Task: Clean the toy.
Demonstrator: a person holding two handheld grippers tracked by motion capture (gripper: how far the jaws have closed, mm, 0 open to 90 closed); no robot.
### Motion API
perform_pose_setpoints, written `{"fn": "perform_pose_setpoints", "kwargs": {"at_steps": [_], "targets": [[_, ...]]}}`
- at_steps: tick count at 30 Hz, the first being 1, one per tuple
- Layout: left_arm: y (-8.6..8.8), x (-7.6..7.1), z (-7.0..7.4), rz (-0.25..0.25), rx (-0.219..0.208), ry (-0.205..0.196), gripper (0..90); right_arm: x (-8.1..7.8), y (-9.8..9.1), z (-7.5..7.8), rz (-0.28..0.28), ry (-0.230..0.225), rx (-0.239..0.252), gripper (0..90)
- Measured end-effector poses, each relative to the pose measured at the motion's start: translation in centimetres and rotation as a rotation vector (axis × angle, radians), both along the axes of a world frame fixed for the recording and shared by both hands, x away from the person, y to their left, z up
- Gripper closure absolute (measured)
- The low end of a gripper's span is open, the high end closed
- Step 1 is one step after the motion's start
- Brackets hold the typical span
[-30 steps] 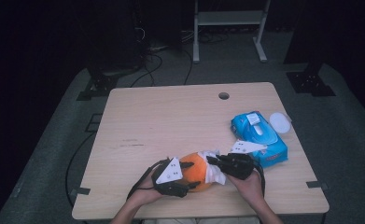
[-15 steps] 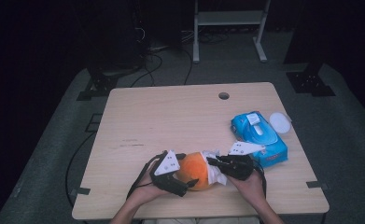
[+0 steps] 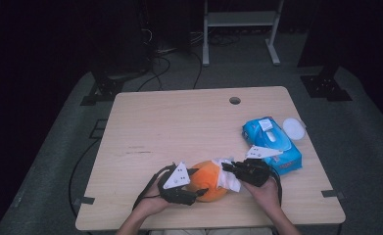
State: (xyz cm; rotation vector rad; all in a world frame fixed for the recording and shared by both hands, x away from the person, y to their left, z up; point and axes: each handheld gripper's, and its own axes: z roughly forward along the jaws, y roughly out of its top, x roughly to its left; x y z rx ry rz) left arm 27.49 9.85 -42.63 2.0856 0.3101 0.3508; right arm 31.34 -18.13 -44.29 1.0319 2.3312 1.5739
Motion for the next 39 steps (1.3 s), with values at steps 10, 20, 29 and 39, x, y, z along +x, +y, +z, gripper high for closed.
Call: {"fn": "perform_pose_setpoints", "kwargs": {"at_steps": [10,20,29,39], "targets": [[0.6,0.7,1.4,0.116,-0.092,0.066,41.1,-2.3,1.8,3.5,0.156,-0.075,0.15,83.3],[0.2,0.8,0.6,0.105,-0.125,0.027,17.2,-1.8,2.4,1.6,0.121,-0.064,0.085,83.3],[0.0,0.7,0.3,0.047,-0.096,0.018,18.5,-0.9,1.4,0.9,0.038,-0.072,0.05,83.2],[-0.1,0.9,-0.2,0.073,-0.057,-0.019,25.0,-0.7,0.8,1.0,0.005,-0.067,0.065,83.1]]}}
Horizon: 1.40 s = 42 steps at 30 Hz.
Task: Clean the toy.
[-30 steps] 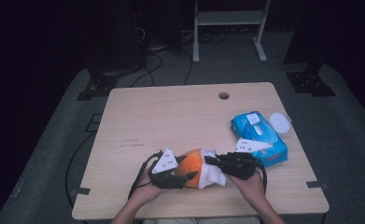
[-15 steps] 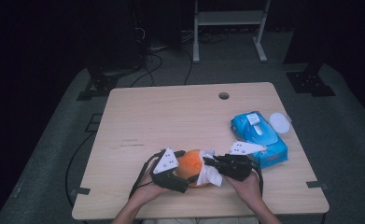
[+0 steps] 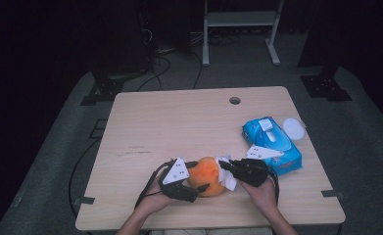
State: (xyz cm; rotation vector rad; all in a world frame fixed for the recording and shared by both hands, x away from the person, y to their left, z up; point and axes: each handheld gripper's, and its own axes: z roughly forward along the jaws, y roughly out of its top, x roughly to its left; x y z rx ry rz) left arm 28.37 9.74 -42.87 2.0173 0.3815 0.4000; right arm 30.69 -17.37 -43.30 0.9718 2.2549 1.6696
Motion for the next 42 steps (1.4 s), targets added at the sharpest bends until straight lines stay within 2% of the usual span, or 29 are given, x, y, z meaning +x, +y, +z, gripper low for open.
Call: {"fn": "perform_pose_setpoints", "kwargs": {"at_steps": [3,5,8,9,12,14,15,17,19,21,23,24,26,27,29,30,31,33,37,40,42], "targets": [[-0.2,-0.2,0.2,0.037,-0.001,-0.027,38.3,-0.6,0.0,1.1,0.017,-0.031,0.028,83.2],[-0.3,-0.1,0.5,0.05,-0.016,-0.02,43.9,-1.3,0.1,2.3,0.051,-0.065,0.062,83.2],[0.0,-0.2,0.9,0.054,-0.041,-0.009,47.4,-2.4,0.5,3.5,0.102,-0.095,0.099,83.2],[0.1,-0.2,1.1,0.06,-0.044,-0.003,47.8,-2.7,0.8,3.8,0.12,-0.11,0.103,83.2],[0.2,-0.3,1.4,0.069,-0.066,0.024,48.2,-3.2,1.8,4.0,0.154,-0.131,0.066,83.2],[0.0,-0.4,1.3,0.069,-0.056,0.026,45.8,-2.9,2.2,3.3,0.145,-0.118,0.029,83.2],[0.0,-0.3,1.2,0.068,-0.058,0.029,42.8,-2.6,2.2,2.7,0.139,-0.098,0.031,83.3],[0.0,0.0,1.1,0.059,-0.085,0.035,33.8,-2.2,1.9,2.3,0.119,-0.089,0.017,83.4],[0.0,0.2,1.1,0.064,-0.101,0.023,20.8,-1.9,1.4,2.2,0.095,-0.093,0.011,83.3],[-0.2,0.4,0.6,0.08,-0.068,0.018,12.4,-1.6,1.0,2.2,0.074,-0.094,0.009,83.3],[-0.4,0.6,-0.1,0.069,-0.066,0.042,12.7,-1.4,0.6,2.1,0.061,-0.087,0.018,83.3],[-0.5,0.5,-0.3,0.062,-0.059,0.026,15.8,-1.4,0.5,2.0,0.054,-0.088,0.012,83.3],[-0.7,0.3,0.0,0.046,-0.058,0.027,23.7,-1.2,0.4,2.0,0.044,-0.09,0.004,83.3],[-0.6,0.2,0.2,0.014,-0.058,0.029,28.3,-1.1,0.2,1.9,0.036,-0.094,-0.001,83.2],[-0.3,0.1,0.3,-0.039,-0.082,0.043,37.4,-0.8,-0.4,1.8,0.004,-0.094,-0.009,83.0],[-0.3,0.1,0.3,-0.041,-0.092,0.044,38.1,-0.6,-0.8,1.7,-0.009,-0.084,0.002,83.0],[-0.3,0.2,0.3,-0.029,-0.096,0.046,34.4,-0.5,-1.1,1.6,-0.014,-0.077,0.01,83.0],[-0.7,0.4,0.1,0.025,-0.072,0.034,19.8,-0.3,-1.3,1.5,-0.017,-0.069,0.015,83.0],[-1.4,0.9,-0.7,0.058,-0.053,0.039,7.4,-0.6,-0.8,1.6,0.008,-0.081,0.004,83.0],[-1.7,0.9,-1.0,0.043,-0.056,0.034,7.9,-0.5,-0.7,1.5,0.013,-0.081,0.006,83.0],[-1.8,0.8,-1.0,0.031,-0.047,0.024,14.9,-0.4,-0.8,1.5,0.01,-0.077,0.012,83.0]]}}
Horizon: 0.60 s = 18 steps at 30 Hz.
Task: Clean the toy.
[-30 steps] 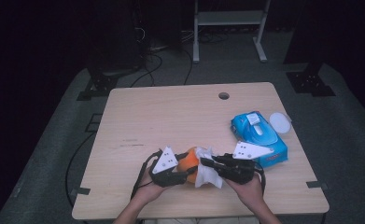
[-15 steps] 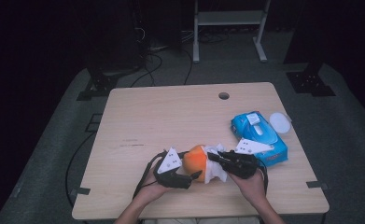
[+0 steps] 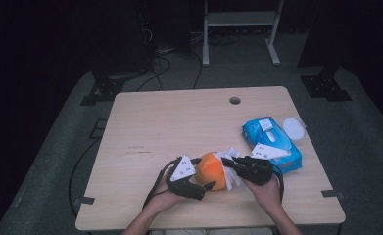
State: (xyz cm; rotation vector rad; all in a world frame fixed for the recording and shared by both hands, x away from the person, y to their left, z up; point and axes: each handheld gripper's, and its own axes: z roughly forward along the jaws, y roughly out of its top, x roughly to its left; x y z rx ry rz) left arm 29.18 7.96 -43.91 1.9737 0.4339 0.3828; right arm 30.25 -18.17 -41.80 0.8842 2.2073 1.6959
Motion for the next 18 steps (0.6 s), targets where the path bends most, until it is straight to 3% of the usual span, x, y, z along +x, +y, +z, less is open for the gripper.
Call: {"fn": "perform_pose_setpoints", "kwargs": {"at_steps": [3,7,9,11,13,16,18], "targets": [[0.0,-0.4,0.3,0.005,0.019,-0.022,34.9,-0.2,0.1,0.2,0.0,0.014,0.015,83.1],[0.6,-0.6,1.2,-0.026,-0.001,0.029,43.5,-1.1,1.0,1.1,0.064,-0.01,0.046,83.1],[0.9,-0.8,1.5,-0.047,-0.008,0.047,44.0,-1.9,2.2,1.6,0.126,-0.037,0.043,83.1],[1.4,-0.9,1.5,-0.044,-0.012,0.053,43.9,-2.3,2.6,1.8,0.13,-0.059,0.012,83.1],[1.5,-0.6,1.2,-0.025,-0.029,0.066,41.8,-2.0,2.4,1.6,0.099,-0.06,-0.002,83.1],[1.1,-0.4,1.0,-0.001,-0.045,0.065,27.5,-1.0,1.2,0.8,0.02,-0.039,-0.017,82.8],[0.7,-0.4,0.9,-0.008,-0.019,0.062,22.5,-0.5,0.2,0.4,-0.025,-0.007,0.012,82.7]]}}
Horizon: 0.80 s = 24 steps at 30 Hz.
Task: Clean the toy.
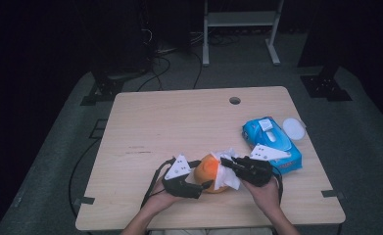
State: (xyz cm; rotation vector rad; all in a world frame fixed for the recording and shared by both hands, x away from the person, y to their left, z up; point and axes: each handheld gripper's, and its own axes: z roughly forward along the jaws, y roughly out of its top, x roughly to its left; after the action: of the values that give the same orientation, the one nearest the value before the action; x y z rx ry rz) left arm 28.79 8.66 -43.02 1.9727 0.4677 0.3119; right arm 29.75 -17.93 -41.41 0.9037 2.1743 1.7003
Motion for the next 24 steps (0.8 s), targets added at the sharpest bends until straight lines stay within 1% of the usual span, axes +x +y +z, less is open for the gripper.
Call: {"fn": "perform_pose_setpoints", "kwargs": {"at_steps": [1,2,3,5,6,8,9,11,12,13,14,15,16,17,18,20,21,23,24], "targets": [[-0.1,-0.1,-0.2,0.001,0.017,-0.013,21.9,0.1,-0.3,0.0,-0.01,0.002,0.003,82.7],[-0.2,-0.2,-0.3,0.007,0.021,-0.024,24.1,0.2,-0.4,0.0,-0.015,0.008,0.007,82.7],[-0.2,-0.2,-0.4,0.008,0.027,-0.027,27.4,0.2,-0.4,0.0,-0.013,0.01,0.01,82.8],[-0.2,-0.1,-0.3,0.015,0.035,-0.032,28.7,-0.1,0.2,0.1,0.003,-0.006,-0.006,82.9],[-0.1,-0.1,-0.3,0.019,0.036,-0.034,28.3,-0.3,0.5,0.2,0.008,-0.013,-0.011,83.0],[-0.2,0.0,-0.2,0.024,0.045,-0.043,21.8,-0.5,1.0,0.5,0.026,-0.025,-0.014,83.1],[-0.2,-0.1,-0.2,0.016,0.055,-0.047,18.9,-0.7,1.3,0.5,0.038,-0.031,-0.018,83.1],[-0.6,-0.3,-0.3,0.011,0.068,-0.069,19.2,-0.9,1.9,0.6,0.045,-0.032,-0.028,83.0],[-0.6,-0.4,-0.2,0.005,0.082,-0.077,23.2,-0.9,2.0,0.6,0.044,-0.036,-0.031,83.1],[-0.6,-0.5,-0.2,0.01,0.084,-0.085,28.1,-0.9,2.0,0.6,0.044,-0.039,-0.03,83.1],[-0.6,-0.5,-0.2,0.012,0.084,-0.085,31.6,-1.0,2.0,0.7,0.045,-0.037,-0.026,83.1],[-0.5,-0.4,-0.2,0.019,0.076,-0.081,33.8,-1.1,2.0,0.7,0.052,-0.043,-0.018,83.1],[-0.5,-0.3,-0.3,0.03,0.064,-0.074,35.5,-1.3,2.1,0.8,0.069,-0.047,-0.004,83.0],[-0.5,-0.2,-0.4,0.037,0.052,-0.065,36.5,-1.5,2.4,0.9,0.086,-0.055,-0.001,83.0],[-0.5,-0.1,-0.4,0.038,0.049,-0.06,37.0,-1.9,3.0,1.0,0.11,-0.072,-0.016,83.0],[-0.3,0.0,-0.4,0.043,0.041,-0.046,38.1,-2.2,3.6,1.1,0.128,-0.101,-0.047,82.9],[-0.1,0.1,-0.5,0.045,0.028,-0.035,38.9,-2.2,3.7,1.1,0.127,-0.11,-0.06,82.9],[0.2,0.3,-0.6,0.056,0.01,-0.016,39.9,-1.9,3.2,1.0,0.121,-0.101,-0.051,83.0],[0.3,0.4,-0.6,0.058,0.005,-0.008,40.1,-1.6,2.7,0.8,0.102,-0.102,-0.057,83.0]]}}
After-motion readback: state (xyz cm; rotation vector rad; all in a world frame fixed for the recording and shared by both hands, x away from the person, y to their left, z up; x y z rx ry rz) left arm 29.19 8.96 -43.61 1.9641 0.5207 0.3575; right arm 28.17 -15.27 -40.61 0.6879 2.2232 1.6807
